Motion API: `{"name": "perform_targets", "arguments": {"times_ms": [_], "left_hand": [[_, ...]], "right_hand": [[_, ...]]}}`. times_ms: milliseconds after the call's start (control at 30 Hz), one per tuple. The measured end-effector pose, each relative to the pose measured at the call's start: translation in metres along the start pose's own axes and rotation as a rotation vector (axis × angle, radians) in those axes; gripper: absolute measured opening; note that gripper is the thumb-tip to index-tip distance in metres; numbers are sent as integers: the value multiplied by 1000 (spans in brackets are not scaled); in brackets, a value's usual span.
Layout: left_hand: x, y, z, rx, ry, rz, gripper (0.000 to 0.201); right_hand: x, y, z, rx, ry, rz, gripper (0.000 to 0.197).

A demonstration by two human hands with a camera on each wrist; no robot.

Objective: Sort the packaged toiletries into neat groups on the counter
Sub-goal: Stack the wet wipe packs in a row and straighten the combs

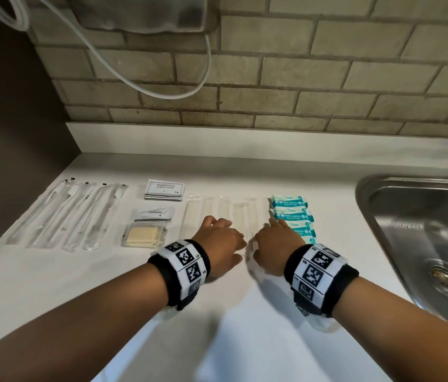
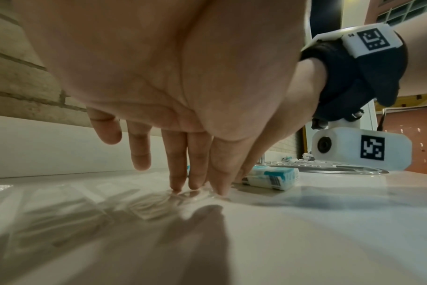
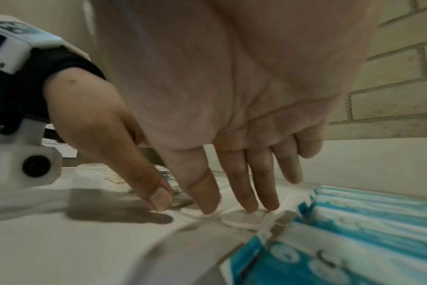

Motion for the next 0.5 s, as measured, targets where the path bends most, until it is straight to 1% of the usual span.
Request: {"name": "perform_targets", "arguments": {"times_ms": [100, 167, 267, 367, 500], "left_hand": [[6, -3, -4, 30, 39, 89, 32], [7, -7, -7, 71, 46, 113, 30], [3, -15, -8, 94, -7, 54, 37], [-2, -19, -7, 102, -57, -18, 43], [-3, -22, -7, 100, -66, -39, 45]], "right_hand": [[9, -4, 8, 1, -71, 72, 41], [12, -10, 12, 22, -75, 85, 41], [12, -16, 14, 69, -35, 55, 43], [13, -15, 13, 78, 0, 20, 42], [12, -14, 16, 60, -29, 7, 37]]}}
Point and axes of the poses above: each hand's wrist, its own y-axis away from the middle knuckle, its own x-axis out of the back of the hand, z = x × y, the point moved 6 cm from there along -y, towards the middle knuckle, and after that the axes turned 11 degrees about z, right-handed, at the moved point
